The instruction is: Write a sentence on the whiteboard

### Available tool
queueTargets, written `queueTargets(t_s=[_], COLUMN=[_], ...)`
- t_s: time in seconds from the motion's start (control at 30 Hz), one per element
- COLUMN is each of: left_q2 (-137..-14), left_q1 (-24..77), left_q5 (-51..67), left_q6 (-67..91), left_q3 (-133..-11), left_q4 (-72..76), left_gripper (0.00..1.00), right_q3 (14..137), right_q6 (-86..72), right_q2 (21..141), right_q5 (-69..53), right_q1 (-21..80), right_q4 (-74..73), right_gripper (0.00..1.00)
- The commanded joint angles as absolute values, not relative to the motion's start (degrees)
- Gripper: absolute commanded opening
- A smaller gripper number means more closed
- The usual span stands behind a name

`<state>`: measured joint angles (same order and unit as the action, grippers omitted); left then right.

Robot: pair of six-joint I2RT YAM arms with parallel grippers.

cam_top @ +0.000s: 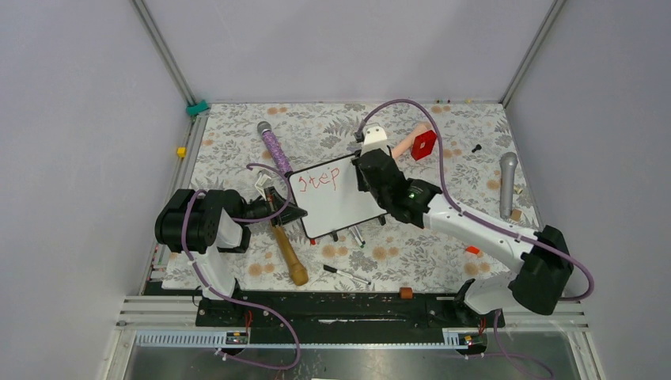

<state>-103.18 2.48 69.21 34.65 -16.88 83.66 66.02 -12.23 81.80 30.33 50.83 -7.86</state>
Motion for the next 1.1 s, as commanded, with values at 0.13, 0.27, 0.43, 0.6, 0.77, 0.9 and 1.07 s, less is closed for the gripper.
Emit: queueTargets(t_s=[0.13, 0.27, 0.43, 0.6, 0.77, 0.9, 1.07], left_q2=[-103.9, -103.9, -103.9, -103.9, -103.8, -103.8, -103.7], left_q1=[3.3, 3.3, 3.3, 3.3, 3.3, 3.3, 3.3], left_q5=[72.8, 72.9, 72.8, 72.9, 72.9, 72.9, 72.9], left_q6=[30.3, 30.3, 30.3, 30.3, 30.4, 30.4, 30.3], left_q3=[-16.3, -16.3, -16.3, -16.3, -16.3, -16.3, -16.3], left_q4=[84.5, 84.4, 84.5, 84.5, 84.5, 84.5, 84.5], left_gripper=[0.0, 0.0, 0.0, 0.0, 0.0, 0.0, 0.0], right_q3=[62.9, 64.3, 65.9, 67.5, 67.9, 68.4, 69.0], right_q6=[-12.1, -12.6, -13.5, -13.6, -13.7, -13.6, -13.4], right_q2=[74.3, 75.6, 77.7, 79.5, 80.3, 80.7, 81.6], right_q5=[28.5, 27.6, 27.1, 27.0, 27.0, 26.8, 26.7], right_q1=[50.5, 50.5, 50.5, 50.5, 50.5, 50.5, 50.5], right_q4=[-3.5, -6.5, -9.5, -11.5, -11.1, -10.8, -10.5], right_gripper=[0.0, 0.0, 0.0, 0.0, 0.0, 0.0, 0.0])
